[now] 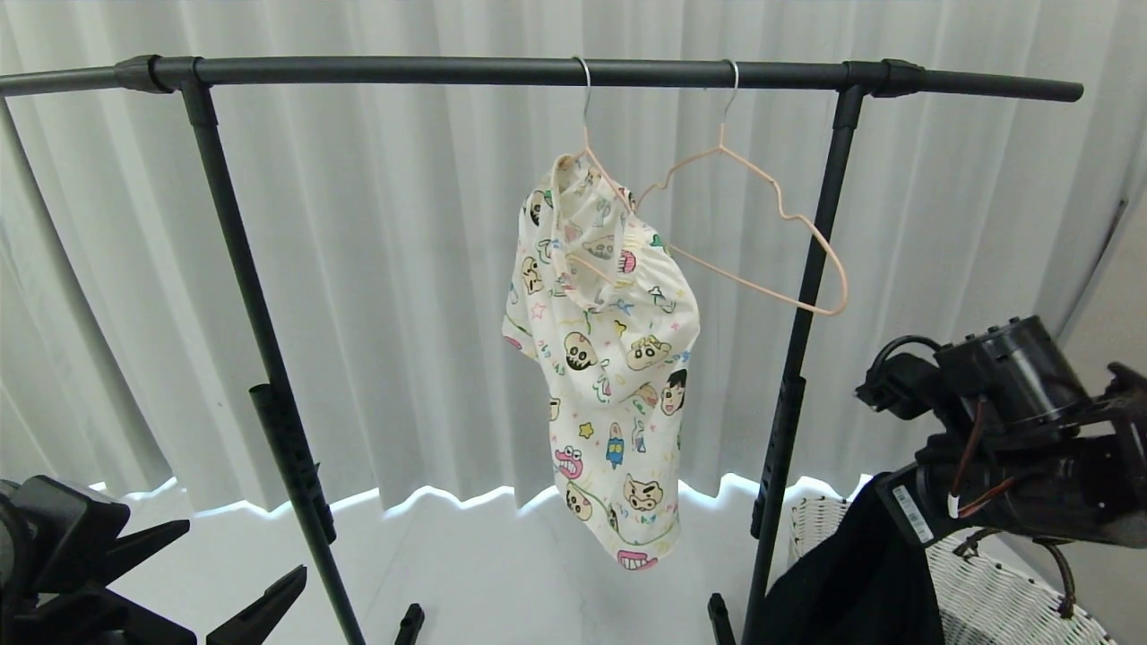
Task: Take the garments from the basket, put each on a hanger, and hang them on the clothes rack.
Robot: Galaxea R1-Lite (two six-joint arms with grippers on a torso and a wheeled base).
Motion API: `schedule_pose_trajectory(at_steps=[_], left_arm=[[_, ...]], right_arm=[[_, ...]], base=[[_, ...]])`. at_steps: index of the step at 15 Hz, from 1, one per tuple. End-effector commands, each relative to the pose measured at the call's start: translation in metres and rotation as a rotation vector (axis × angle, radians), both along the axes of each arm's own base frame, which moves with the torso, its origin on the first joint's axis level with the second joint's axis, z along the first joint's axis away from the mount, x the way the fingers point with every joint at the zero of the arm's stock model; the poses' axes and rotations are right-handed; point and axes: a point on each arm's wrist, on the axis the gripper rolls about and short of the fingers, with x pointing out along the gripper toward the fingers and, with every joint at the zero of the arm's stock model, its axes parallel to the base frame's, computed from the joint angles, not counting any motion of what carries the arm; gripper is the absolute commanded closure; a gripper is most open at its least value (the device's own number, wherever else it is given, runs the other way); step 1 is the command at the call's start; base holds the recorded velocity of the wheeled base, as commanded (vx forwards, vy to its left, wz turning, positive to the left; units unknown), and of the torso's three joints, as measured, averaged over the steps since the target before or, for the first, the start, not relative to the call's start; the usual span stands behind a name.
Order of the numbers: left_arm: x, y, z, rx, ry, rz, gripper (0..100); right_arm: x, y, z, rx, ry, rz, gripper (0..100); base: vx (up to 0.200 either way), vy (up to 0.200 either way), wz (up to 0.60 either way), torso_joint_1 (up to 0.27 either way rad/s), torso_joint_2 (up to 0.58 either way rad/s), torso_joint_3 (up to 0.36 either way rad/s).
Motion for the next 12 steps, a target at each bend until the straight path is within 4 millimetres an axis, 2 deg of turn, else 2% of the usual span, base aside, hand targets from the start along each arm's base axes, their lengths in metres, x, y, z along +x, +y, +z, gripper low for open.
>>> schedule_pose_trajectory(at_steps=[1, 9, 12], left_arm=[[0.0, 0.0, 0.0, 0.0, -0.001, 0.0, 0], [0.002, -0.001, 0.008, -0.007, -0.028, 0.0, 0], [0.002, -0.001, 0.008, -0.03, -0.028, -0.039, 0]], right_arm=[[-0.009, 0.001, 0.029, 0.058, -0.09, 0.026, 100], [-0.011, 0.011, 0.051, 0.077, -0.116, 0.064, 100], [-0.012, 0.017, 0.06, 0.095, -0.137, 0.088, 100]], base=[[-0.2, 0.0, 0.0, -0.002, 0.0, 0.012], [-0.2, 0.0, 0.0, 0.001, 0.0, 0.004], [0.0, 0.0, 0.0, 0.0, 0.0, 0.0]])
